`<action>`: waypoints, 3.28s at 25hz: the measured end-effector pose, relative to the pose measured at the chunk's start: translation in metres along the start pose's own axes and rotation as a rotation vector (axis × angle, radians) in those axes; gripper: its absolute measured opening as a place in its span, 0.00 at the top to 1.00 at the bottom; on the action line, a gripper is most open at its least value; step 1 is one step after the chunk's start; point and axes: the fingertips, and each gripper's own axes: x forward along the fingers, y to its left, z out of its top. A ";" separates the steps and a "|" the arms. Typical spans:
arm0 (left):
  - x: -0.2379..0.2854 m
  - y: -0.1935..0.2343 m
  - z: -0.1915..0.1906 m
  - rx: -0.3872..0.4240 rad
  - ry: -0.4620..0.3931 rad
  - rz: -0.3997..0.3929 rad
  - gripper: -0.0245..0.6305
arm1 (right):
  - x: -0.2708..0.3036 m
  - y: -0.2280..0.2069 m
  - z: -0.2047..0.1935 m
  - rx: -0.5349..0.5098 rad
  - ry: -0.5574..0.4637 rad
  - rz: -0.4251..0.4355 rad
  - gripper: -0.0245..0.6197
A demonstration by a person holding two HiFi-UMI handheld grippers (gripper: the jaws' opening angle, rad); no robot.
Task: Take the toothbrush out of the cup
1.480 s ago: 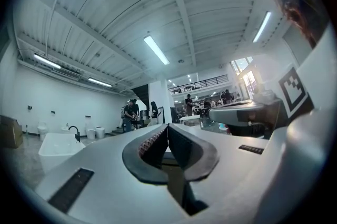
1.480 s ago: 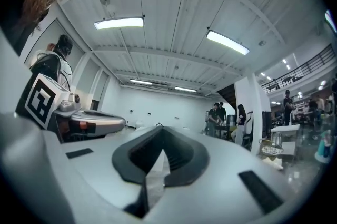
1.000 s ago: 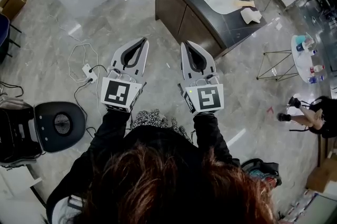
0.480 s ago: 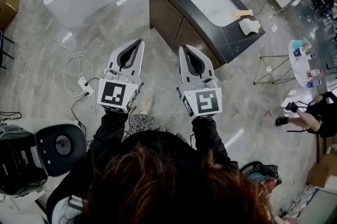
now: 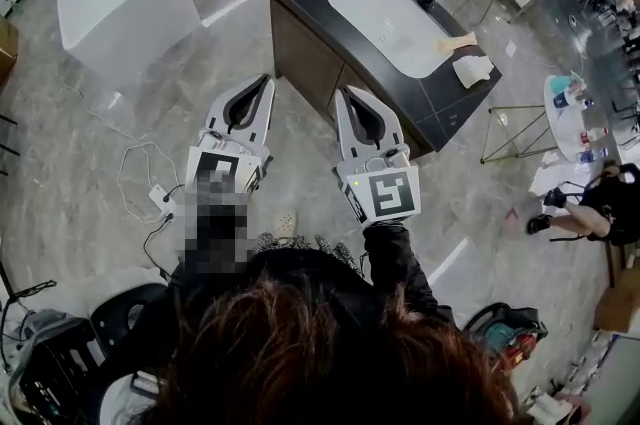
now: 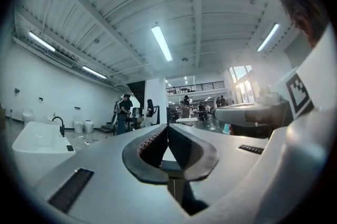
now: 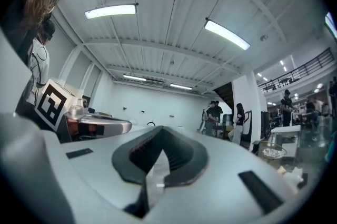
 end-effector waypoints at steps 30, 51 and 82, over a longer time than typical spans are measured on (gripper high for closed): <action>0.150 0.112 -0.031 0.000 0.034 -0.034 0.95 | 0.171 -0.090 -0.037 -0.029 0.020 -0.043 0.96; 0.297 0.156 -0.033 0.022 0.021 -0.003 0.95 | 0.271 -0.209 -0.064 -0.010 0.015 -0.055 0.96; 0.462 0.252 -0.077 -0.006 0.067 -0.272 0.95 | 0.434 -0.287 -0.092 -0.036 0.057 -0.214 0.96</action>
